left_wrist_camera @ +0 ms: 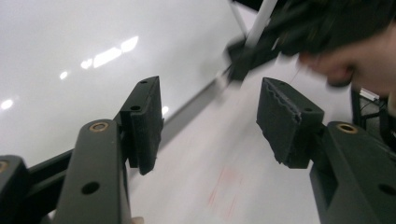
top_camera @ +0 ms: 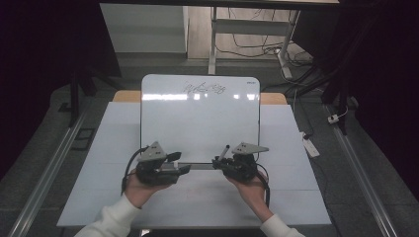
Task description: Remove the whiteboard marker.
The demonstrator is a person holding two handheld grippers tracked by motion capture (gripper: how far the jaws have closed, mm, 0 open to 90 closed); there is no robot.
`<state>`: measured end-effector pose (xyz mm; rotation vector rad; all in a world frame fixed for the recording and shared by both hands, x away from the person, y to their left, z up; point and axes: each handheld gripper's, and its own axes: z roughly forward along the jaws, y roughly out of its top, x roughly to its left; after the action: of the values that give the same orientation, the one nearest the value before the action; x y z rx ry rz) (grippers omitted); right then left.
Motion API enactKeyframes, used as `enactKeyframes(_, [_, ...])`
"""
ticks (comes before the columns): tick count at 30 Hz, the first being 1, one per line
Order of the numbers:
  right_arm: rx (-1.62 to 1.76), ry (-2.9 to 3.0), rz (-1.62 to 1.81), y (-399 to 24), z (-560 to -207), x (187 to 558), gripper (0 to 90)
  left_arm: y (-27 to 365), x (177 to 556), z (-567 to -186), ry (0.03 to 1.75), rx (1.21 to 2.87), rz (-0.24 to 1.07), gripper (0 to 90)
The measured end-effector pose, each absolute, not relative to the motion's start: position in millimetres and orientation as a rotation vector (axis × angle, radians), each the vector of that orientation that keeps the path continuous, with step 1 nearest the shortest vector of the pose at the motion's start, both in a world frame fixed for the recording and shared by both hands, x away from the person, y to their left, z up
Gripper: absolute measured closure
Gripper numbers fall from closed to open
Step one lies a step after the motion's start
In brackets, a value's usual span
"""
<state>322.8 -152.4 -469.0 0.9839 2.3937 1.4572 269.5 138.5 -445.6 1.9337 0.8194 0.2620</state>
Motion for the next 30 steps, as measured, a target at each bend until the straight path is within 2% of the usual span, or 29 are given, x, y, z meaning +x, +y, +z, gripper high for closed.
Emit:
enactKeyframes(3, [0.969, 2.36, 1.484, -157.8, -464.7, 324.4, 77.6, 171.2, 257.8, -459.8, 0.883, 1.957, 0.262, 39.5])
enactKeyframes(11, [0.956, 2.285, 1.545, -172.4, -455.7, 329.0, 77.6, 210.6, 247.6, -481.3, 0.998, 1.95, 0.271, 35.0])
enactKeyframes(18, [0.895, 2.214, 1.579, -181.7, -448.4, 329.3, 77.6, 223.1, 243.3, -495.6, 1.023, 1.99, 0.321, 31.7])
enactKeyframes(30, [0.816, 2.126, 1.59, -183.2, -440.4, 332.9, 77.6, 234.0, 245.1, -508.1, 1.042, 1.98, 0.289, 29.6])
